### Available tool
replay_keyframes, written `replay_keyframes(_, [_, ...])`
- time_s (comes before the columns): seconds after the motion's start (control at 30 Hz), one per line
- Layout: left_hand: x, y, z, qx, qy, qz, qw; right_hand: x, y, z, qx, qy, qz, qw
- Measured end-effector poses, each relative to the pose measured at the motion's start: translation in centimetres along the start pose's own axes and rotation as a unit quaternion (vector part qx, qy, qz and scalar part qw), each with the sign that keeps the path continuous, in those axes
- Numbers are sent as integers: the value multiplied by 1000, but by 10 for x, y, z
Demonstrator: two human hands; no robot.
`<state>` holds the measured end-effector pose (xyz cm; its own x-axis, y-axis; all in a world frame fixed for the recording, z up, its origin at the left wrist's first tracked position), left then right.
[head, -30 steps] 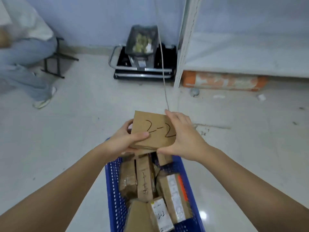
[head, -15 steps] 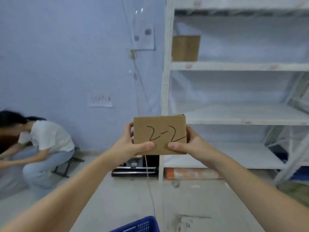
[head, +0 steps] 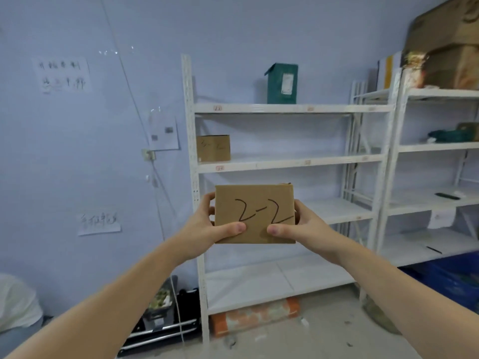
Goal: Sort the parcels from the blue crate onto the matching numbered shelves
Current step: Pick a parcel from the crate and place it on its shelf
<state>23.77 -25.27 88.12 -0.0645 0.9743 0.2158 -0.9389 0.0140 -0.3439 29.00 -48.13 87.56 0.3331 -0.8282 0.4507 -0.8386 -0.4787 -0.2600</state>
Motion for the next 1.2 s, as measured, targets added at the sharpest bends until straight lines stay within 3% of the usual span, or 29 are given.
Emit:
replay_keyframes(0.3, [-143, -97, 22, -19, 14, -35, 999, 149, 7, 50, 4, -13, 27, 1000])
replay_keyframes(0.53, [-204, -159, 11, -30, 19, -33, 999, 222, -21, 92, 3, -4, 41, 999])
replay_keyframes(0.73, [-195, -225, -2, -34, -2, -20, 999, 241, -87, 107, 25, -5, 26, 999])
replay_keyframes(1.2, [-76, -406, -21, -73, -51, 62, 994, 238, -342, 92, 123, 23, 32, 992])
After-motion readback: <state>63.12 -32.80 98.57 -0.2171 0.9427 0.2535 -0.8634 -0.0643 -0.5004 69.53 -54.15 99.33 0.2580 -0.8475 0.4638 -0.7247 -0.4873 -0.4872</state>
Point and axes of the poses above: each hand's wrist, its own y-axis away from the middle knuckle, its own x-axis out of the back of the hand, z = x × y, the point moved 7 cm from there along -y, towards the middle knuckle, and after that the axes turned 8 degrees about y, right-handed, at the moved point
